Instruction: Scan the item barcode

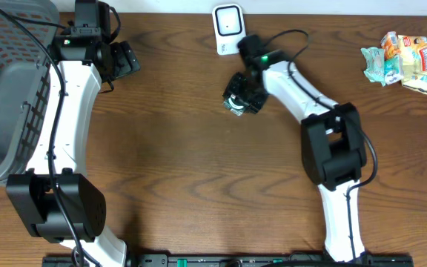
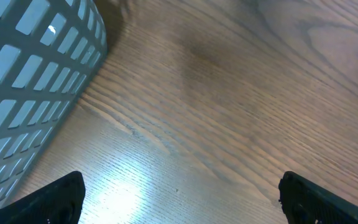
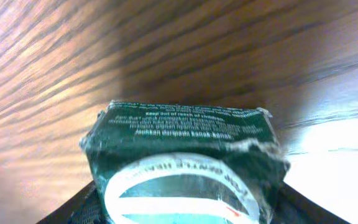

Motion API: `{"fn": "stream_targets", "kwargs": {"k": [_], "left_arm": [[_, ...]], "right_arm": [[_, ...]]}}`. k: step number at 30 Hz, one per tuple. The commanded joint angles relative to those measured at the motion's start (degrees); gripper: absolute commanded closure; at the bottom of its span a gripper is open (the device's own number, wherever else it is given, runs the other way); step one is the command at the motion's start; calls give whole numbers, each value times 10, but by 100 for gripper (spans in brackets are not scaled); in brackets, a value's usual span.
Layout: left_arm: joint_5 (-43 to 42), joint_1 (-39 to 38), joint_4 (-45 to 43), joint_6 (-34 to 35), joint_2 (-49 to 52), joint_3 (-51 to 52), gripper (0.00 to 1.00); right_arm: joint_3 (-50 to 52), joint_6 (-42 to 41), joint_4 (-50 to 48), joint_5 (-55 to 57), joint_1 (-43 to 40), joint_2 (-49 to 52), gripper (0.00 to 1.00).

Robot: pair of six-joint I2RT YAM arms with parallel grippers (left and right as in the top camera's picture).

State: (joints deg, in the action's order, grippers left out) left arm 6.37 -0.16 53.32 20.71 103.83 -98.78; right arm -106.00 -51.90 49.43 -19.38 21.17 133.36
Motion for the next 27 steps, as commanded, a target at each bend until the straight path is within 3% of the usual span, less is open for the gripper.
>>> {"fn": "stream_targets", "kwargs": {"k": [1, 8, 15, 21, 27], "left_arm": [[7, 0, 0, -3, 3, -3, 2], [7, 0, 0, -3, 3, -3, 2], [7, 0, 0, -3, 3, -3, 2], [7, 0, 0, -3, 3, -3, 2], [7, 0, 0, -3, 3, -3, 2]], "right_arm": [[10, 0, -11, -223, -42, 0, 40], [10, -55, -52, -523, -102, 0, 38], [10, -78, -54, -573, -115, 0, 38], [10, -78, -75, -526, -112, 0, 38], [10, -26, -101, -266, -90, 0, 36]]}}
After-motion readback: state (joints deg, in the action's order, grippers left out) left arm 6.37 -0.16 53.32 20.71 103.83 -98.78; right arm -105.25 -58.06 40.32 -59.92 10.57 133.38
